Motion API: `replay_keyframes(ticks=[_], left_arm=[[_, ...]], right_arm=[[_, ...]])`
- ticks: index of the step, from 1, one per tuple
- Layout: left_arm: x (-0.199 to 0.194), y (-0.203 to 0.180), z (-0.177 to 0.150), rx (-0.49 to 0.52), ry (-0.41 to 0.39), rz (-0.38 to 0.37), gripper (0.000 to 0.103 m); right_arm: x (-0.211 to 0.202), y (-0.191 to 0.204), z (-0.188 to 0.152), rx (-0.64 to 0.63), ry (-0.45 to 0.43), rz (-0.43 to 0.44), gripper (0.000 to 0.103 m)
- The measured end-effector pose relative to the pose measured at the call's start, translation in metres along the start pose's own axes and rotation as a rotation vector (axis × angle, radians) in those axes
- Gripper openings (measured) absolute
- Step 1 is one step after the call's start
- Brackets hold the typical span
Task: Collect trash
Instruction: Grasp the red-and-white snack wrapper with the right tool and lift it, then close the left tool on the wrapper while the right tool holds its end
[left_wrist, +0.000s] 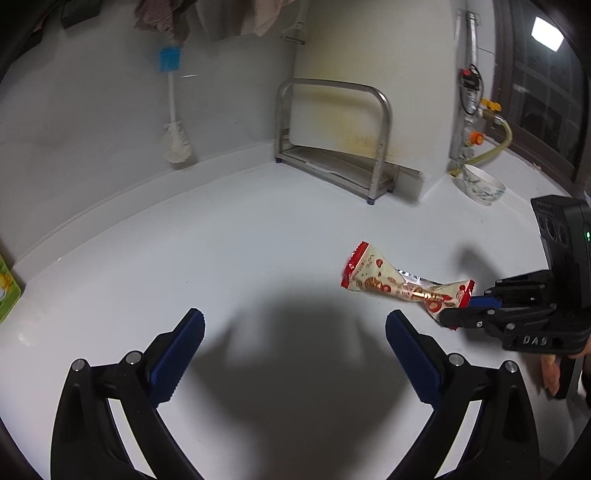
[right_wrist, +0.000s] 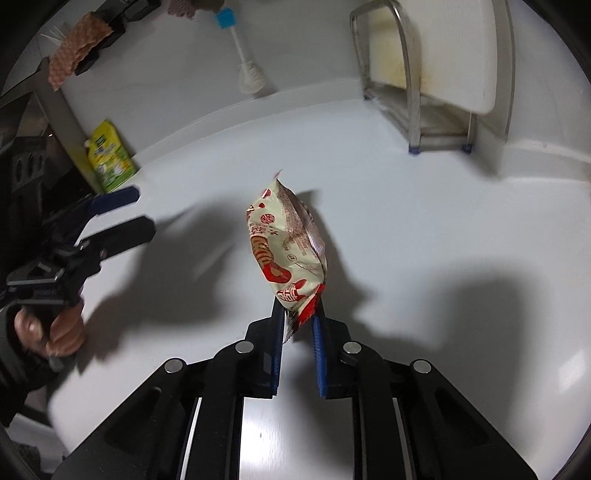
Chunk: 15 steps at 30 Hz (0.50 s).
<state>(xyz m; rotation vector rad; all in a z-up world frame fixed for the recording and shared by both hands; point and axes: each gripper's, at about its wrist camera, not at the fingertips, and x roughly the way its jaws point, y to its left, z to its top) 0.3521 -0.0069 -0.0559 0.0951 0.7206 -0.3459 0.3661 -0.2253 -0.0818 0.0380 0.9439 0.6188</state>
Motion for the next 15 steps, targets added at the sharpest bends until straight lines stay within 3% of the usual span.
replay_keyframes(ticks=[8,15], left_arm=[[-0.001,-0.018,-0.008,0.161,-0.028,-0.073,0.097],[0.004,-0.036,-0.013,0.282,0.008,-0.145,0.097]], right_arm=[[-0.017,0.006,-0.01,-0.028,0.014,0.1,0.014],[-0.019,0.018,-0.013,-0.07,0.058,0.154,0.014]])
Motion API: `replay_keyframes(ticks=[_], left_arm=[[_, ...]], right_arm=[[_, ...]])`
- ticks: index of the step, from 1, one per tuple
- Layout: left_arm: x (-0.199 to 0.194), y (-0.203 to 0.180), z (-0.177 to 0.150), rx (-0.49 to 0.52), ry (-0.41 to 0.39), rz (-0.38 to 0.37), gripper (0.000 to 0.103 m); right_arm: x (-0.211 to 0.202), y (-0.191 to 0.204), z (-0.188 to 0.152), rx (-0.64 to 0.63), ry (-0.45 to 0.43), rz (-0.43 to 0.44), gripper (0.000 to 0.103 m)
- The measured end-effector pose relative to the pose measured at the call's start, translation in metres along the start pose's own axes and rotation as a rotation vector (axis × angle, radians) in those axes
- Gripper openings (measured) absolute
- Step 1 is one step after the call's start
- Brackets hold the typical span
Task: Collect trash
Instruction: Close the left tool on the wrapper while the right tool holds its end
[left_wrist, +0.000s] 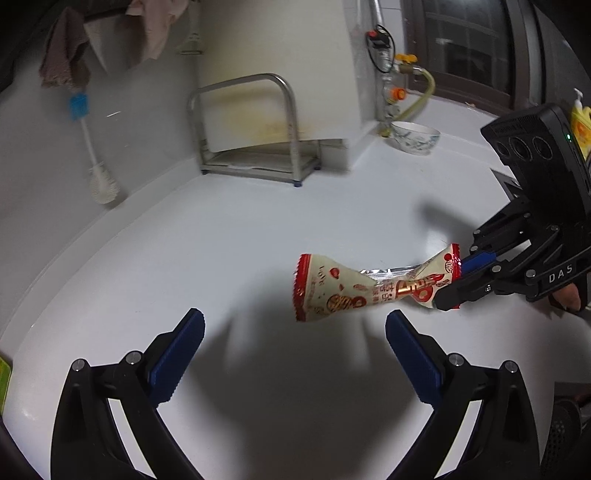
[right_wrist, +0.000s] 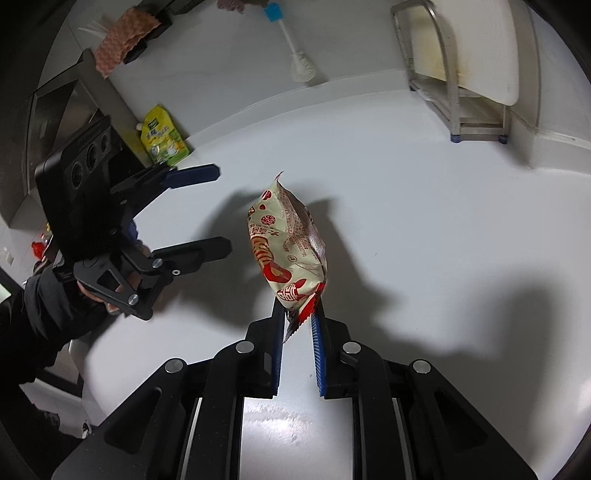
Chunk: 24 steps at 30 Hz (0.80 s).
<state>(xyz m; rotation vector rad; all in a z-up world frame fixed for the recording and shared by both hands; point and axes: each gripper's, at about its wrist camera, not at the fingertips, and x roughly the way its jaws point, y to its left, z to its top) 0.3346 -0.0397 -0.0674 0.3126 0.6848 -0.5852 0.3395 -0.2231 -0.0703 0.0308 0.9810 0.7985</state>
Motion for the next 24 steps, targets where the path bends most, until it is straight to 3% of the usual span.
replay_keyframes(ticks=[7,12,16,24], left_arm=[[0.004,-0.006,0.0,0.04,0.004,-0.004,0.096],[0.005,-0.009,-0.001,0.054,0.021,-0.021,0.065],[-0.003,-0.012,-0.002,0.04,0.001,-0.04,0.061],[-0.035,-0.025,-0.005,0.03,-0.024,-0.067,0.027]], right_arm=[[-0.004,0.009,-0.003,-0.019,0.01,0.048,0.014],[-0.009,0.012,-0.004,-0.026,0.014,0.055,0.014],[-0.012,0.014,-0.005,-0.027,0.008,0.057,0.014],[-0.026,0.031,-0.013,-0.033,0.002,0.053,0.014]])
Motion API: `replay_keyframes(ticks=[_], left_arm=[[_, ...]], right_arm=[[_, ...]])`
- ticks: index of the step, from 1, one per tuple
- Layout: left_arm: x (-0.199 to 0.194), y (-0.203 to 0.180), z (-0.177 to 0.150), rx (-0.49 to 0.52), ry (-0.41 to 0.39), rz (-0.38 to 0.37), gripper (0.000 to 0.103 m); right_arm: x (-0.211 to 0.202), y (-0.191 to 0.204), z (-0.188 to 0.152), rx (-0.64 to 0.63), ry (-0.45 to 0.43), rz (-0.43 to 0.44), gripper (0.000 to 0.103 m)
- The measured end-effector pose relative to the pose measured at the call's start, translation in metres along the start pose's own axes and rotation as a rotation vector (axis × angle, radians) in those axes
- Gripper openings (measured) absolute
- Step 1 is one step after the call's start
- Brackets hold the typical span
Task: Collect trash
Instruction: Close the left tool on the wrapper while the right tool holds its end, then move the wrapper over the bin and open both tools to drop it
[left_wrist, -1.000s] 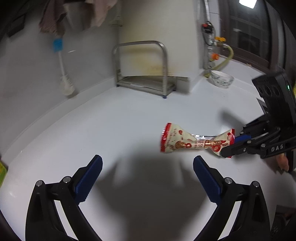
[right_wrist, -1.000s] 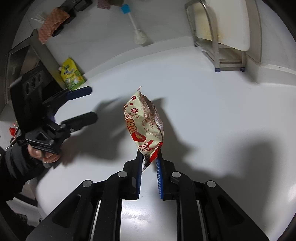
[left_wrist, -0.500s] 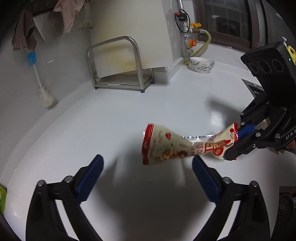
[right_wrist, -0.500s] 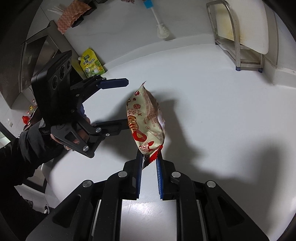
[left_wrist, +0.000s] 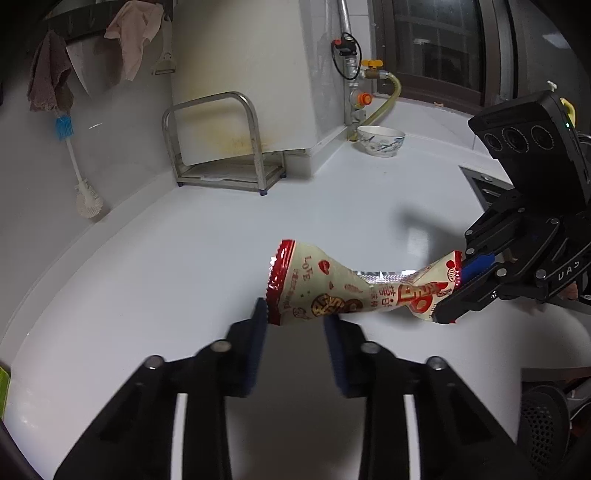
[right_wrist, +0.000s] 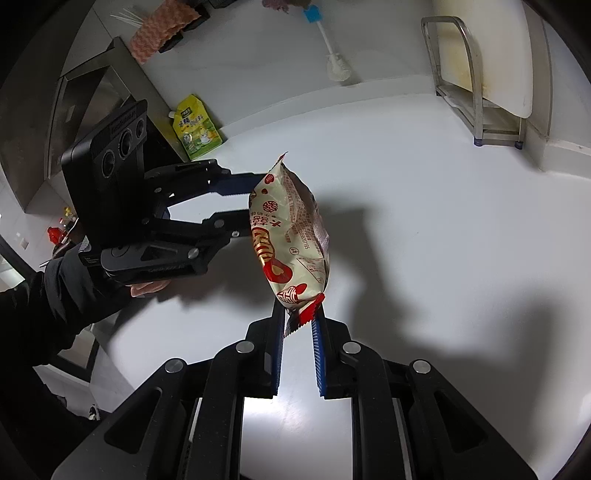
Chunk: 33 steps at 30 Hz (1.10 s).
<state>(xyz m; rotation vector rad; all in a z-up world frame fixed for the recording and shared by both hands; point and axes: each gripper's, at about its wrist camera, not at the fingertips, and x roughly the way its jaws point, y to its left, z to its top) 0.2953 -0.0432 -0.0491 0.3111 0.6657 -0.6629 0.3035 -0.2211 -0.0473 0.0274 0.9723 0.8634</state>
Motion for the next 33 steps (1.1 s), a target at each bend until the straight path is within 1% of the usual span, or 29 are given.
replay_keyframes(ticks=[2,9,12,17,23,26,33], left_arm=[[-0.011,-0.005,-0.001,-0.005,-0.008,-0.007,0.024],[-0.055,-0.026,-0.007,-0.004,-0.037,-0.023,0.023],[-0.078,-0.041,-0.014,0.009,-0.046,-0.013,0.023],[-0.116,-0.076,-0.032,0.029,-0.051,-0.014,0.023],[-0.156,-0.121,-0.059,0.033,-0.059,-0.02,0.023],[-0.168,-0.138,-0.071,0.02,-0.059,-0.037,0.023],[-0.182,-0.184,-0.1,0.026,-0.052,-0.046,0.023]], right_arm=[[-0.004,0.008,-0.003,-0.003,0.002,-0.002,0.014],[-0.028,0.048,-0.027,-0.007,-0.004,-0.013,0.014],[-0.041,0.068,-0.041,-0.006,-0.007,-0.022,0.014],[-0.062,0.106,-0.072,0.0,-0.007,-0.047,0.014],[-0.082,0.153,-0.122,-0.002,-0.013,-0.068,0.014],[-0.087,0.172,-0.148,-0.002,-0.001,-0.084,0.014],[-0.09,0.193,-0.198,0.005,0.028,-0.12,0.014]])
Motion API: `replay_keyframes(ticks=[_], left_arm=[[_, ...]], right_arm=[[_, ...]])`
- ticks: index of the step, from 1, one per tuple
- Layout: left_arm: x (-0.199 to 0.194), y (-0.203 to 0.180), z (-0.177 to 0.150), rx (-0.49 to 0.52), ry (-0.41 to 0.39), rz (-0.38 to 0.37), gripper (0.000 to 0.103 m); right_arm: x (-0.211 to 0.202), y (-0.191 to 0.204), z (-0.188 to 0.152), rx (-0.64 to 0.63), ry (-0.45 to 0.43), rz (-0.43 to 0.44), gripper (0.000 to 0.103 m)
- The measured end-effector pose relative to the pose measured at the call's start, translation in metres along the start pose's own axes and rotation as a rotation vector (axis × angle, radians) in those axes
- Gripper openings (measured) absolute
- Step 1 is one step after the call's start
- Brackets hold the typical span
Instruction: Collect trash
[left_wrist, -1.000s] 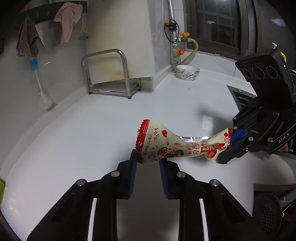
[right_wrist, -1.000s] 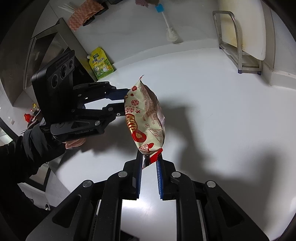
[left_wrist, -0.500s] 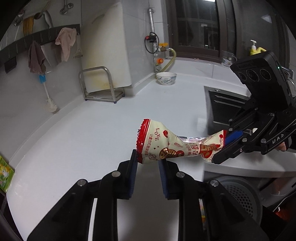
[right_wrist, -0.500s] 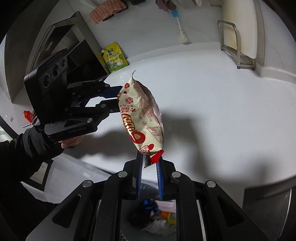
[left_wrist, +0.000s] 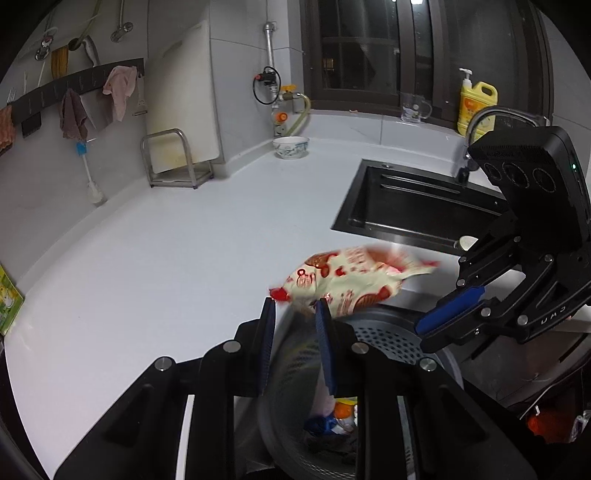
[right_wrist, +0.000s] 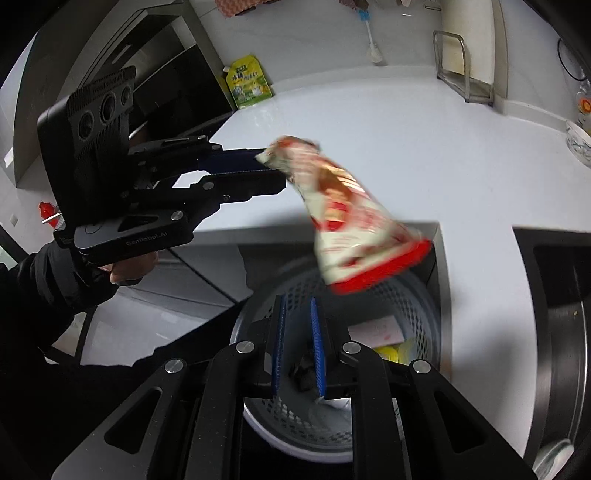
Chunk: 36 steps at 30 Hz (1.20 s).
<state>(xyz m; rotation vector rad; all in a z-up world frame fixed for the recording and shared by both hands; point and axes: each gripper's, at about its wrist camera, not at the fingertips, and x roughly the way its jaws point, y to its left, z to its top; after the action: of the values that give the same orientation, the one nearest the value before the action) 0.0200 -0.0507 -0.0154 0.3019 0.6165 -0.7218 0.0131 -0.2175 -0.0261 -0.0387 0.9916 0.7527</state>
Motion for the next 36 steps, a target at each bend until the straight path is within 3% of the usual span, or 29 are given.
replay_keyframes(ticks=[8,15,22,25,27,33,36], left_arm=[[0.0,-0.042,-0.04,-0.01,0.038,-0.033,0.023],[0.016,-0.053,-0.074,-0.081,0.108,-0.006,0.023],[0.015,-0.06,-0.086,-0.131,0.134,0.017,0.023],[0.014,-0.062,-0.088,-0.142,0.142,0.027,0.031],[0.014,-0.063,-0.089,-0.15,0.144,0.034,0.042],[0.011,-0.063,-0.091,-0.194,0.154,0.042,0.052],[0.01,-0.063,-0.091,-0.207,0.157,0.068,0.062]], right_arm=[[0.004,0.002,-0.05,0.06,-0.015,-0.025,0.014],[0.013,-0.003,-0.082,0.155,-0.062,-0.032,0.014],[0.012,-0.008,-0.1,0.237,-0.128,-0.046,0.014],[0.015,-0.006,-0.107,0.27,-0.148,-0.059,0.014],[0.018,-0.004,-0.111,0.292,-0.161,-0.083,0.016],[0.021,0.001,-0.12,0.358,-0.222,-0.155,0.022],[0.019,0.003,-0.122,0.385,-0.256,-0.199,0.035]])
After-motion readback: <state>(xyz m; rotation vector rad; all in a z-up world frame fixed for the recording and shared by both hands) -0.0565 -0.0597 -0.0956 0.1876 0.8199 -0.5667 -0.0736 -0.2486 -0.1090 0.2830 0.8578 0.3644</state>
